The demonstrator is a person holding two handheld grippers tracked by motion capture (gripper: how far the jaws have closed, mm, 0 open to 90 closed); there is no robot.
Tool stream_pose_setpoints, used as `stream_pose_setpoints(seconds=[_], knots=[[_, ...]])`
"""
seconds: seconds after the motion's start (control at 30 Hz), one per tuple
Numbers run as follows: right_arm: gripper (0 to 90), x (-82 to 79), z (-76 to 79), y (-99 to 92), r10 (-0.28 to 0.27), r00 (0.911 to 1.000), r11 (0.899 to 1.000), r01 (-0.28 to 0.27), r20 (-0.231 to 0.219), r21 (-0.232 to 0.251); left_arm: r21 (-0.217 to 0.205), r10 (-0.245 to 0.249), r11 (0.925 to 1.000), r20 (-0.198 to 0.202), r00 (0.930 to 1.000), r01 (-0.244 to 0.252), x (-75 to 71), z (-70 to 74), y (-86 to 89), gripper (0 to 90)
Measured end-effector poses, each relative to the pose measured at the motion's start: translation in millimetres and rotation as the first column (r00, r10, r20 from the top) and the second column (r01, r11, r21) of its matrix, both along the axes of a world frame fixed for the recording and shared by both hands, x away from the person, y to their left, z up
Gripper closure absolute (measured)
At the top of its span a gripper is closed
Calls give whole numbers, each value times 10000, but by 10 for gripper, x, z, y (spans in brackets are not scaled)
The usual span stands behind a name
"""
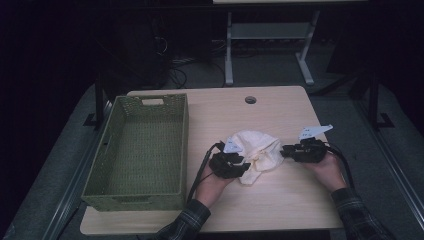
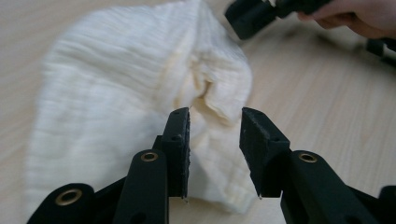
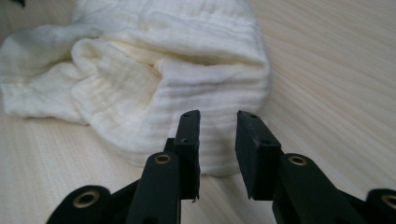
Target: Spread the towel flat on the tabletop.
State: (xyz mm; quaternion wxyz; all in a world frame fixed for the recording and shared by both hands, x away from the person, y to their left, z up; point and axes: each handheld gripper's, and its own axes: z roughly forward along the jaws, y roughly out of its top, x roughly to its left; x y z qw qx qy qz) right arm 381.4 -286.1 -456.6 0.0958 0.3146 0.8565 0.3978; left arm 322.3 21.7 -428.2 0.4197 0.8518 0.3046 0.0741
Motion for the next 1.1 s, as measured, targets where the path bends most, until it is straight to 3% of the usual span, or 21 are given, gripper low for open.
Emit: stream_pose_setpoints(seconds=[0.2, 0.37, 0.5, 0.67, 0.83, 1.1], knots=[[681, 69, -64, -78, -473, 9987, 9989, 472, -172, -73, 475, -646, 9968, -94, 9979, 650, -38, -126, -171, 619], [653, 129, -112, -111, -439, 9986, 9989, 443, -287, 149, 835, -988, 9914, -262, 9948, 1007, -39, -237, -294, 611], [661, 151, -148, -84, -361, 9981, 9992, 368, -501, 140, 1371, -1148, 9837, -211, 9932, 1166, -46, -317, -372, 613], [742, 155, -179, -53, -202, 9979, 9998, 199, -617, -67, 1654, -1132, 9799, -1, 9936, 1117, -27, -342, -388, 719], [852, 141, -164, -49, -77, 9984, 9999, 69, -560, -149, 1464, -1217, 9816, -151, 9924, 1226, 1, -326, -357, 867], [857, 77, -35, -190, -323, 9994, 9995, 323, -127, -46, 608, -1049, 9927, 22, 9945, 1045, 8, -121, -172, 880]])
